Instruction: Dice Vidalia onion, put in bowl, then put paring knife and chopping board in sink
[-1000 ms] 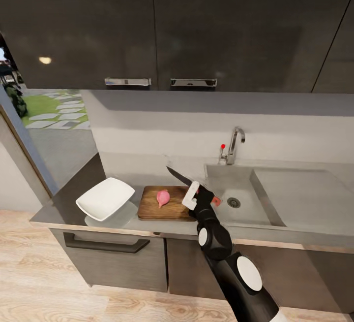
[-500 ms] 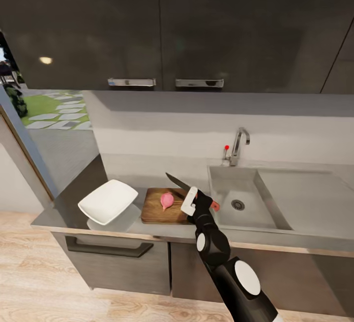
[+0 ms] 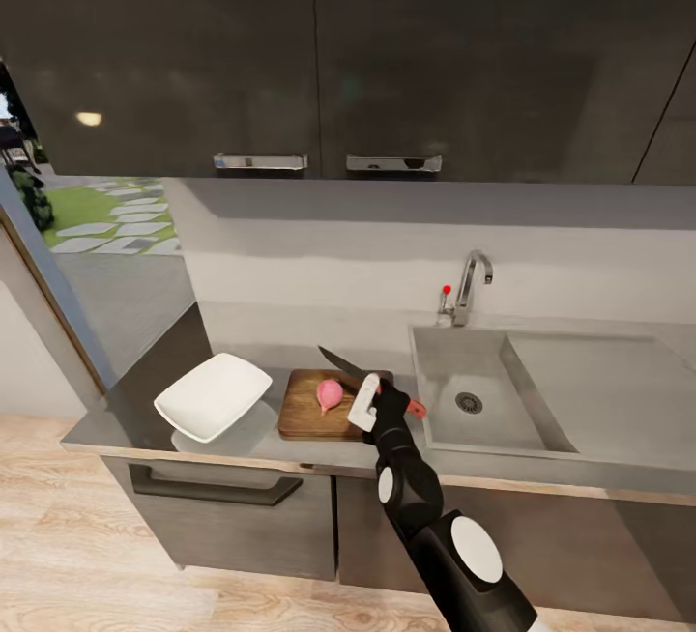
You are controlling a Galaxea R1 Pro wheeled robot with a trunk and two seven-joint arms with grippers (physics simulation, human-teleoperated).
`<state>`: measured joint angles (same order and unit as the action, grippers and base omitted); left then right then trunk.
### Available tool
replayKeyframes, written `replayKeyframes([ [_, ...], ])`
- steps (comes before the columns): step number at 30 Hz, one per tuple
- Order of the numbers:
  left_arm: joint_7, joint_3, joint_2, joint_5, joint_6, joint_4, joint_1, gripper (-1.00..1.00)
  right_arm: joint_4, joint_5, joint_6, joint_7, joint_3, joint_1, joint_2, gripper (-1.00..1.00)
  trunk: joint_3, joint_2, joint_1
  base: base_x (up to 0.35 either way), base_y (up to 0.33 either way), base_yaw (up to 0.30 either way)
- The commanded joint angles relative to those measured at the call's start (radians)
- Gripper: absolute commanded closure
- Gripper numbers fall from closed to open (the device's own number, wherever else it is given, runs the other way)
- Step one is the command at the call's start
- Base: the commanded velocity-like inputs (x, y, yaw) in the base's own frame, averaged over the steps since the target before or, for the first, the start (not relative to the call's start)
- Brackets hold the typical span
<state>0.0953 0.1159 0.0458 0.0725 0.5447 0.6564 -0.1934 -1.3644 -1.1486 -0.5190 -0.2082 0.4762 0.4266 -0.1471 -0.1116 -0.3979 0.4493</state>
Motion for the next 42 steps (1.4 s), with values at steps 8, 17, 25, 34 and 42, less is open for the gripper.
replayKeyframes([
  [8,0.008,0.008,0.002,0.007,0.001,0.002,0.000,-1.00,-0.001,-0.010,-0.007,-0.008,0.005,0.000,-0.002,1.00,-0.002,-0.002,0.001,0.000,0.055,0.000],
  [17,0.008,0.008,0.002,0.007,0.001,0.001,0.000,-1.00,0.025,-0.008,-0.010,-0.009,0.005,0.000,-0.006,1.00,-0.009,-0.002,0.001,0.000,0.043,0.000],
  [25,0.008,0.008,0.002,0.007,0.001,0.002,0.000,-1.00,0.037,-0.008,-0.029,-0.009,0.007,0.001,-0.008,1.00,-0.022,-0.002,0.001,0.000,0.000,0.000],
  [34,0.008,0.008,0.002,0.006,0.001,0.001,0.000,-1.00,0.039,-0.008,-0.033,-0.009,0.007,0.000,-0.008,1.00,-0.037,-0.002,0.001,0.000,0.000,0.000],
  [42,0.008,0.008,0.002,0.006,0.001,0.001,0.000,-1.00,0.040,-0.008,-0.033,-0.009,0.007,0.001,-0.014,1.00,-0.049,-0.002,0.001,0.000,0.000,0.000],
])
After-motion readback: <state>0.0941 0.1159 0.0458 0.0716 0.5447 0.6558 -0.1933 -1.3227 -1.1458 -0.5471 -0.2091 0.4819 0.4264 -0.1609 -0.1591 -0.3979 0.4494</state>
